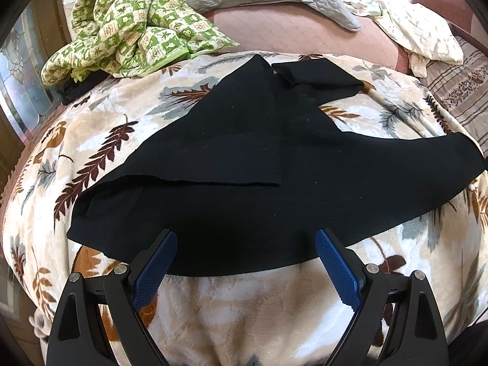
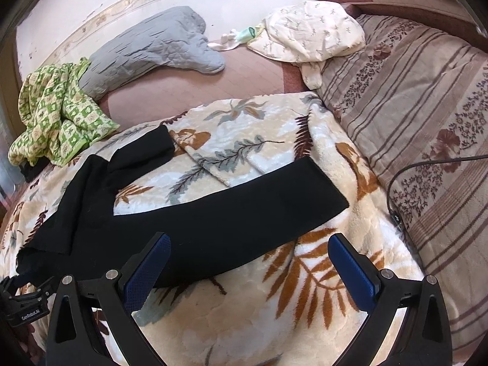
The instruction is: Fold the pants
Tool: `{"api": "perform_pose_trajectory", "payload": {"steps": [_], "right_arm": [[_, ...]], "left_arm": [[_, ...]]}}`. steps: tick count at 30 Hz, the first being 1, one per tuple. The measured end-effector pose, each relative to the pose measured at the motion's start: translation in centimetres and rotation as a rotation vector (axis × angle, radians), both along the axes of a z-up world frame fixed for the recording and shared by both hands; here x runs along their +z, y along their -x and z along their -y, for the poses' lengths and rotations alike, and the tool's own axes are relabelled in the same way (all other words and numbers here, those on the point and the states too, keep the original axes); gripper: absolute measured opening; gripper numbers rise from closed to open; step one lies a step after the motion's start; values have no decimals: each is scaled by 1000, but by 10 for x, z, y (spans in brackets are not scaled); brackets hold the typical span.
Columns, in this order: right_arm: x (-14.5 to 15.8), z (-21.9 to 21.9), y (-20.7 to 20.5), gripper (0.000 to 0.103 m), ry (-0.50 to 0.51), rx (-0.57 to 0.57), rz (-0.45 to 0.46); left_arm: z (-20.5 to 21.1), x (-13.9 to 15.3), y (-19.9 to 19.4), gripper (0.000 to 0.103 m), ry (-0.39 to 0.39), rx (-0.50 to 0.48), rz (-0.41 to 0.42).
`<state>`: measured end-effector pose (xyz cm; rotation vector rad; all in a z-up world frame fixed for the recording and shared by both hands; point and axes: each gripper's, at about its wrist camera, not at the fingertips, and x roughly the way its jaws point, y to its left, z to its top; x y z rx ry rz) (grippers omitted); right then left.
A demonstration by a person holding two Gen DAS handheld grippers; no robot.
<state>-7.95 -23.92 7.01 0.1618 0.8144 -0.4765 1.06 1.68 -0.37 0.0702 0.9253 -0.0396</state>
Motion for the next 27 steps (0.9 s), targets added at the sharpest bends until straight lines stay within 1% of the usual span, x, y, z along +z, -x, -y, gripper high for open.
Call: {"api": "perform_pose_trajectory", "payload": {"steps": [1, 2, 3, 4, 6, 7, 8, 10, 11, 12, 13, 14, 15, 16, 18, 19, 20, 21, 24, 25, 26, 27], "right_arm": [[0, 0, 1, 102, 1, -1, 2], [1, 0, 2, 102, 0, -2, 4], [1, 1, 3, 102, 0, -3, 5], [1, 1, 3, 102, -1, -3, 4], [1, 1, 4, 102, -3, 3, 4], [1, 1, 5, 102, -2, 4, 5], [2, 1, 5, 102, -3, 6, 6], [2, 2, 7, 103, -8, 4, 8], [2, 3, 7, 103, -14, 3, 10], [2, 4, 7, 103, -15, 2, 10], [3, 4, 7, 103, -18, 1, 11], [2, 4, 7, 103, -22, 2, 12], [2, 4, 7, 103, -25, 2, 11], [2, 4, 6, 103, -26, 2, 9], [0, 3, 4, 103, -27, 6, 4], [0, 2, 3, 102, -27, 9, 0], [-1, 1, 2, 102, -24, 12, -3], [-2, 0, 2, 103, -21, 14, -6], [-3, 0, 2, 103, -18, 13, -12], [-3, 0, 2, 103, -18, 10, -11], [-3, 1, 3, 103, -22, 6, -10], [-3, 2, 3, 103, -25, 3, -8]], "left_arm": [[-3, 2, 0, 89, 18, -2, 8], [-9, 7, 1, 82, 44, -7, 46], [-17, 13, 3, 81, 82, -12, 69], [-26, 20, 6, 82, 104, -16, 100], [-46, 31, 12, 82, 99, -23, 150], [-59, 35, 13, 82, 111, -27, 160], [-72, 38, 13, 82, 83, -26, 149], [-108, 38, 12, 83, 121, 5, 146], [-128, 34, 11, 83, 174, 27, 144], [-148, 29, 8, 83, 240, 53, 122], [-173, 23, 4, 83, 338, 90, 85], [-191, 18, 2, 83, 446, 111, 86], [-208, 13, -1, 83, 545, 136, 67], [-227, 5, -4, 83, 660, 166, 41], [-250, -7, -11, 83, 824, 200, 10], [-257, -15, -16, 83, 897, 195, -9], [-261, -24, -22, 82, 954, 187, -37], [-265, -30, -25, 82, 994, 184, -56], [-267, -42, -28, 82, 999, 195, -60], [-267, -44, -27, 82, 995, 189, -58], [-265, -46, -26, 82, 1003, 188, -73], [-265, -48, -24, 80, 1012, 178, -68]]}}
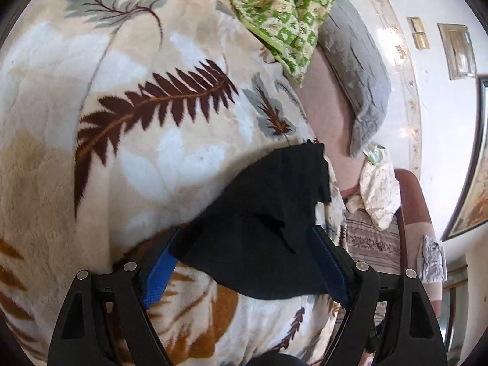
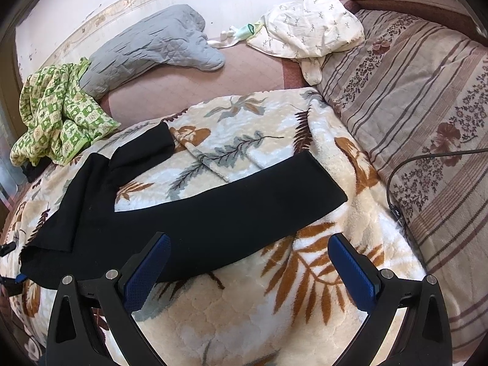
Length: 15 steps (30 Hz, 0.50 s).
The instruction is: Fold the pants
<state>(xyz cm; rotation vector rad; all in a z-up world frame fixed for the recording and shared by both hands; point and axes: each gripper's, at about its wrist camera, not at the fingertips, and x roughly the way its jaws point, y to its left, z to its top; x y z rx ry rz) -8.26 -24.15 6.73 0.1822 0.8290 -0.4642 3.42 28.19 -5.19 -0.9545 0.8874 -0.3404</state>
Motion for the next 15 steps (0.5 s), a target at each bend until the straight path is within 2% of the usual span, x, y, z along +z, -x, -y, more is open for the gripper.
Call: {"api": "perform_pose_trajectory", "payload": {"steps": [3, 5, 6, 8, 9, 10, 11, 12, 15], "right_arm": [[0, 2, 1, 102, -14, -5, 5], [0, 3, 2, 102, -15, -8, 7], [1, 4, 3, 102, -16, -10, 12], [3, 7, 6, 102, -19, -19, 26], [5, 10, 9, 102, -27, -26, 38], [7, 15, 12, 102, -42, -35, 56], [10, 26, 17, 102, -80, -54, 89], [11, 33, 20, 102, -104, -73, 108], [9, 78, 44, 102, -338, -168, 244]], "left_arm": [[7, 6, 1, 70, 5, -3, -34], [17, 8, 8, 52, -106, -9, -64], [25, 8, 5, 47, -166, -23, -84], [36, 11, 0, 26, -282, -37, -86], [38, 15, 0, 22, -329, -35, -76], [39, 19, 0, 10, -359, -30, -64], [42, 24, 2, 5, -371, -28, -55], [42, 28, 7, 5, -382, -18, -30], [50, 47, 21, 4, -429, 17, 54]]}}
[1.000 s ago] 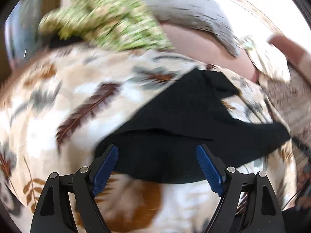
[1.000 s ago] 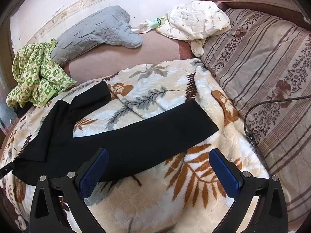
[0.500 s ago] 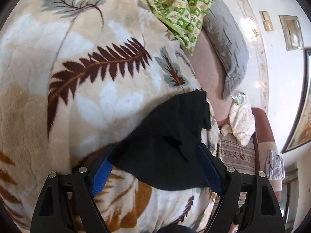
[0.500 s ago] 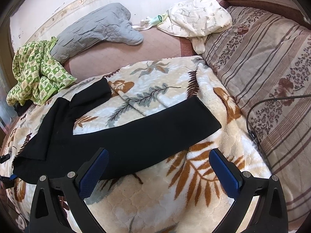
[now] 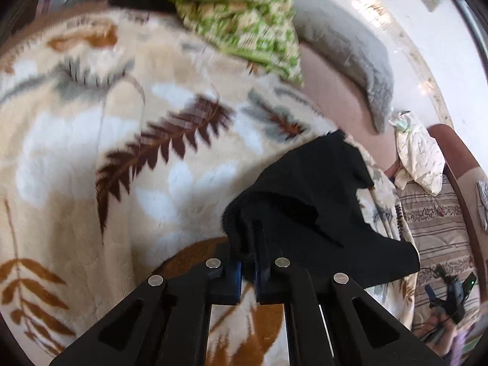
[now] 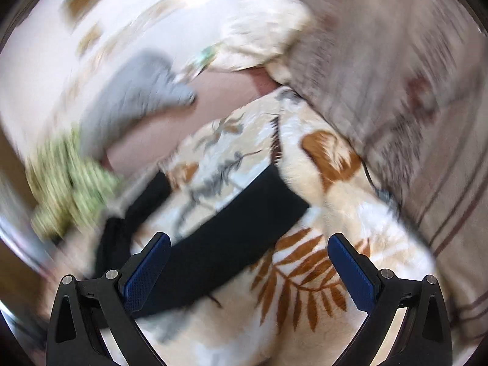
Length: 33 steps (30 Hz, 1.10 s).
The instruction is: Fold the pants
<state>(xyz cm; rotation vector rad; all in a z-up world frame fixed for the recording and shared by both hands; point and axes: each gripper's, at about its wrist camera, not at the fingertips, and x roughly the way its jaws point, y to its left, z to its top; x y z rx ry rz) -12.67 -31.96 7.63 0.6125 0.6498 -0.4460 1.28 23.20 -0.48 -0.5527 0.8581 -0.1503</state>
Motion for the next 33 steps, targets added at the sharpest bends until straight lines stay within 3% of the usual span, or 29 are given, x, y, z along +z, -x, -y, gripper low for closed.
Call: {"api": "perform_pose_trajectory", "payload": {"steps": [3, 6, 11, 16, 19, 24, 25, 26, 27, 29, 31, 33], "right_arm": [[-22, 43, 26, 103, -302, -92, 124], [-40, 57, 35, 102, -438, -127, 128], [-37, 36, 12, 102, -377, 8, 47], [-57, -7, -27, 99, -483, 248, -19], [-62, -22, -39, 98, -477, 309, -70], [-85, -27, -51, 90, -473, 315, -183], [-85, -30, -55, 86, -444, 335, -196], [-86, -33, -57, 58, -423, 351, -213], [-88, -35, -60, 10, -394, 350, -247], [-98, -36, -60, 4, -404, 348, -305], [-85, -44, -57, 4, -326, 392, -294], [-79, -45, -46, 4, -316, 398, -276]], "left_arm": [[0, 7, 23, 4, -10, 27, 37], [-19, 10, 46, 3, -17, 84, 43], [-78, 22, 74, 3, -39, 230, 34], [-92, 24, 90, 3, -65, 277, 21], [-84, 17, 93, 4, -82, 287, 12], [-92, 9, 88, 4, -4, 323, -3], [-93, 8, 82, 4, 0, 323, -4], [-94, 7, 79, 4, 2, 320, -2], [-94, 7, 76, 4, -1, 321, 1], [-95, 9, 74, 4, -3, 324, 6], [-99, 8, 73, 4, 10, 328, 4], [-107, 10, 79, 4, 28, 353, 1]]}}
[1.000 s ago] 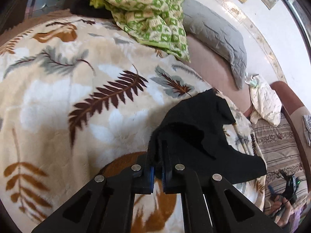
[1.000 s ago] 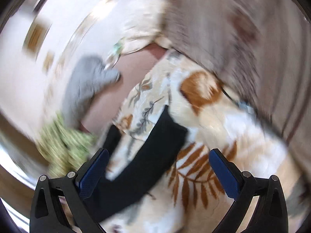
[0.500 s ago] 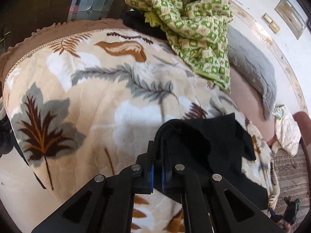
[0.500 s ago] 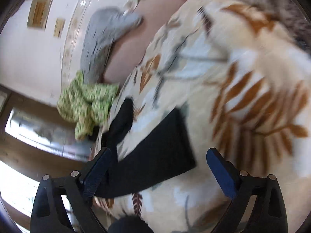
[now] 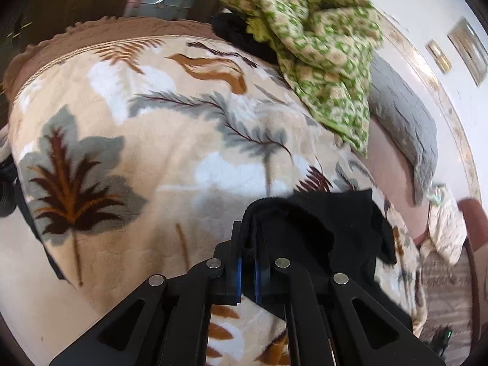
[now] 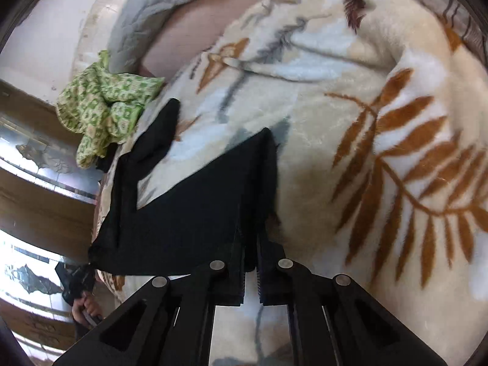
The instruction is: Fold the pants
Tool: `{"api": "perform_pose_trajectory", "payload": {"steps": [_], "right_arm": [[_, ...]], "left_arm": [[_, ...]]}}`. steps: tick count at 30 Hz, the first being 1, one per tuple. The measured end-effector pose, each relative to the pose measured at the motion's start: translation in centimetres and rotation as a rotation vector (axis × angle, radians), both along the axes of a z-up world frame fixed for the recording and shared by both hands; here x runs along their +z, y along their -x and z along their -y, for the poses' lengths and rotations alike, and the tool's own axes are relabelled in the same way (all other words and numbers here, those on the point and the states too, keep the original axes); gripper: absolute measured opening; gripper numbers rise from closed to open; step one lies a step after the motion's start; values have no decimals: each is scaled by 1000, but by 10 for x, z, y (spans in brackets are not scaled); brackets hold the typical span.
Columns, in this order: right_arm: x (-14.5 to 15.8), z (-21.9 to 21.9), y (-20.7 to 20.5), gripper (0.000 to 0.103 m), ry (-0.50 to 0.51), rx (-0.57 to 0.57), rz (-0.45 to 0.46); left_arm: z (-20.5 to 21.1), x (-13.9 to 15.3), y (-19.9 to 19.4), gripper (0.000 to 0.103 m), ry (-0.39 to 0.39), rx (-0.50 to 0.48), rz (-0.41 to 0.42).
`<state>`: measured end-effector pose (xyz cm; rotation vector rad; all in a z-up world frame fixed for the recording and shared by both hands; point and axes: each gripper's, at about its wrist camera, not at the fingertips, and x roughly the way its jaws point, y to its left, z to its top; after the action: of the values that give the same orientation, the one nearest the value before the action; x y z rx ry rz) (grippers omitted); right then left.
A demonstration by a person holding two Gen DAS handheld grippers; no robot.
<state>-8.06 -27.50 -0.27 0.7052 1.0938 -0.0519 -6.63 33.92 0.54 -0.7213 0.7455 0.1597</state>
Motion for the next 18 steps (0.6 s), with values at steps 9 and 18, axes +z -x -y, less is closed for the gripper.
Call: {"api": "perform_pose_trajectory", "payload": {"steps": [9, 18], "right_arm": [[-3, -9, 9, 16, 85, 45, -76], [73, -150, -68, 39, 695, 357, 385]], "left_arm": [[-10, -4, 11, 14, -73, 53, -68], [15, 37, 34, 32, -205, 50, 98]]}}
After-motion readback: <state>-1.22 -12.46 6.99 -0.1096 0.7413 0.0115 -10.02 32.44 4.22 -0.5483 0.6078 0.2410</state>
